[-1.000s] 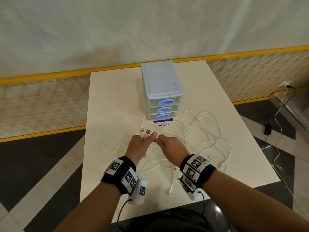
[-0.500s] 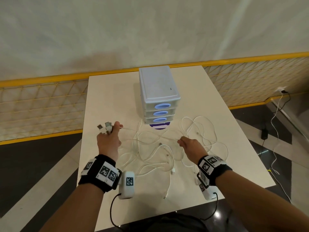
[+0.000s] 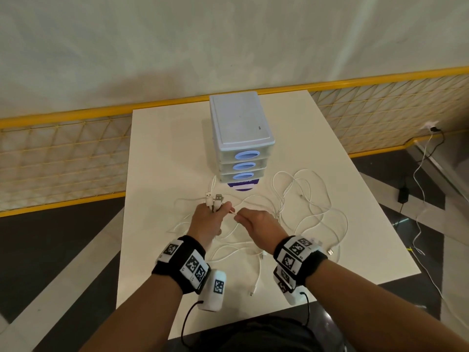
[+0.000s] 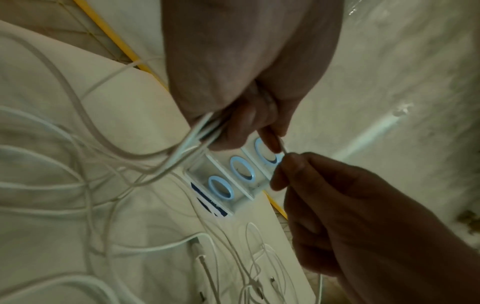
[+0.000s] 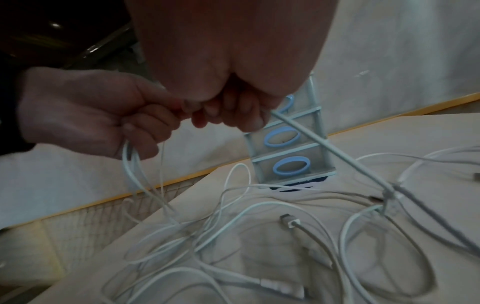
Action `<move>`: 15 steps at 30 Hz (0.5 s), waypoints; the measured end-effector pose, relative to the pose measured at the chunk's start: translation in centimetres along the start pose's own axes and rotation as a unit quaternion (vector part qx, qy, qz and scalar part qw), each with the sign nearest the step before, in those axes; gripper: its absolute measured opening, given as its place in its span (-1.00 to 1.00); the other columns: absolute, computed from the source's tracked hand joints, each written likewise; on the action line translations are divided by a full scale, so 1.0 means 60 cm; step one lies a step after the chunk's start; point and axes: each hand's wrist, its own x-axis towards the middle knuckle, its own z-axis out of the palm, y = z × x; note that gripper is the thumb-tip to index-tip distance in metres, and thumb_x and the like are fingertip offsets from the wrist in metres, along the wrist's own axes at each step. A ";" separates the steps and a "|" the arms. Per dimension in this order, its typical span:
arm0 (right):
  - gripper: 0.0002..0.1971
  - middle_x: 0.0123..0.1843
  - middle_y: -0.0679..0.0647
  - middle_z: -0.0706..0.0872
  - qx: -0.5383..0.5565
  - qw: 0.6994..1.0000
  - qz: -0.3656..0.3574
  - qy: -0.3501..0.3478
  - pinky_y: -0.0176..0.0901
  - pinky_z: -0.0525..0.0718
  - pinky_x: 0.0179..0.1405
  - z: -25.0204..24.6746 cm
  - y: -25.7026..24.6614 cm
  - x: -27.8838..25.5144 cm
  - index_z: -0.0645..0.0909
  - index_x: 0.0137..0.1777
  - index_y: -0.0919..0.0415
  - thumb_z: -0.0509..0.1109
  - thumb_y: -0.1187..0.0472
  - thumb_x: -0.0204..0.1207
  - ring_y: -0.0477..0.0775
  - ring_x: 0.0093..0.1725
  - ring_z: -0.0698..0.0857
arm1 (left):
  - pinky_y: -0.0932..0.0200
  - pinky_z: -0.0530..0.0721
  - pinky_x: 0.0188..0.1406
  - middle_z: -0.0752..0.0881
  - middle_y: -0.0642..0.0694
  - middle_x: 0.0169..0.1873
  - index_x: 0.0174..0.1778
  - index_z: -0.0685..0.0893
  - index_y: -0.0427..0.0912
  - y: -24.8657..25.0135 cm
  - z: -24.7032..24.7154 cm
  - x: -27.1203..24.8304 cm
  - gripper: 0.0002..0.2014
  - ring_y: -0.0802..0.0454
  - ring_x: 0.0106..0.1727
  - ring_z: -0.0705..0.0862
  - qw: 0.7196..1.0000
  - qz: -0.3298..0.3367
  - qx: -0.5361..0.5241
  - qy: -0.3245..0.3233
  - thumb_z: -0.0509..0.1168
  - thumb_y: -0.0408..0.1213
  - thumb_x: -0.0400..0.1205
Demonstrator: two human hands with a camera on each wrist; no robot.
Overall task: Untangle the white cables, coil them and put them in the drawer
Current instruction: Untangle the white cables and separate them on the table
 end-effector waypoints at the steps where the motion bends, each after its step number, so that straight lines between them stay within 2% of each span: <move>1: -0.73 -0.28 0.20 0.69 0.008 1.000 0.009 0.002 -0.10 0.46 -0.24 -0.004 0.010 -0.001 0.57 -0.10 0.29 0.19 0.10 0.65 0.22 -0.27 0.59 | 0.26 0.25 -0.61 0.47 0.08 -0.72 -0.42 0.75 -0.13 0.005 -0.007 0.005 -0.78 0.08 -0.64 0.27 0.999 0.006 -0.002 0.034 0.38 -0.26 0.56; 4: -0.75 -0.24 0.21 0.74 0.002 0.998 0.059 0.013 -0.03 0.56 -0.18 -0.028 0.062 -0.008 0.59 -0.08 0.27 0.20 0.10 0.65 0.27 -0.23 0.66 | 0.30 0.32 -0.67 0.55 -0.06 -0.51 -0.27 0.71 -0.21 0.023 -0.054 0.039 -0.84 0.13 -0.65 0.34 0.985 -0.003 -0.068 0.156 0.41 -0.20 0.56; 6: -0.73 -0.26 0.28 0.73 -0.030 0.996 0.085 0.013 -0.05 0.54 -0.22 -0.046 0.094 -0.012 0.57 -0.06 0.28 0.18 0.08 0.66 0.32 -0.24 0.67 | 0.30 0.35 -0.70 0.46 -0.02 -0.56 -0.20 0.69 -0.22 0.035 -0.088 0.056 -0.83 0.09 -0.58 0.33 0.975 -0.003 -0.102 0.195 0.40 -0.17 0.56; 8: -0.72 -0.26 0.29 0.73 -0.041 0.994 0.097 0.024 -0.01 0.57 -0.22 -0.057 0.110 -0.007 0.55 -0.06 0.29 0.16 0.08 0.66 0.34 -0.24 0.67 | 0.31 0.32 -0.71 0.37 0.06 -0.69 -0.33 0.69 -0.16 0.041 -0.097 0.059 -0.80 0.09 -0.59 0.28 0.974 0.015 -0.116 0.192 0.38 -0.17 0.58; 10: -0.71 -0.23 0.30 0.75 -0.037 0.992 0.108 0.049 0.06 0.60 -0.21 -0.060 0.118 0.005 0.56 -0.06 0.31 0.15 0.09 0.67 0.36 -0.23 0.67 | 0.30 0.29 -0.71 0.31 0.10 -0.74 -0.37 0.71 -0.13 0.040 -0.090 0.054 -0.77 0.12 -0.65 0.25 0.978 0.013 -0.116 0.171 0.37 -0.17 0.59; 12: -0.71 -0.21 0.31 0.75 -0.033 0.988 0.129 0.081 0.09 0.60 -0.19 -0.061 0.132 0.013 0.54 -0.08 0.30 0.15 0.07 0.66 0.37 -0.20 0.67 | 0.34 0.26 -0.73 0.28 0.09 -0.74 -0.29 0.75 -0.17 0.031 -0.081 0.051 -0.79 0.15 -0.69 0.23 0.986 -0.007 -0.097 0.137 0.36 -0.15 0.60; 15: -0.71 -0.20 0.31 0.69 -0.057 0.976 0.184 0.098 0.02 0.51 -0.20 -0.067 0.164 0.015 0.50 -0.09 0.29 0.10 0.08 0.67 0.37 -0.12 0.66 | 0.36 0.21 -0.73 0.24 0.11 -0.75 -0.17 0.74 -0.24 0.012 -0.079 0.045 -0.78 0.19 -0.73 0.20 0.993 -0.038 -0.069 0.085 0.36 -0.14 0.60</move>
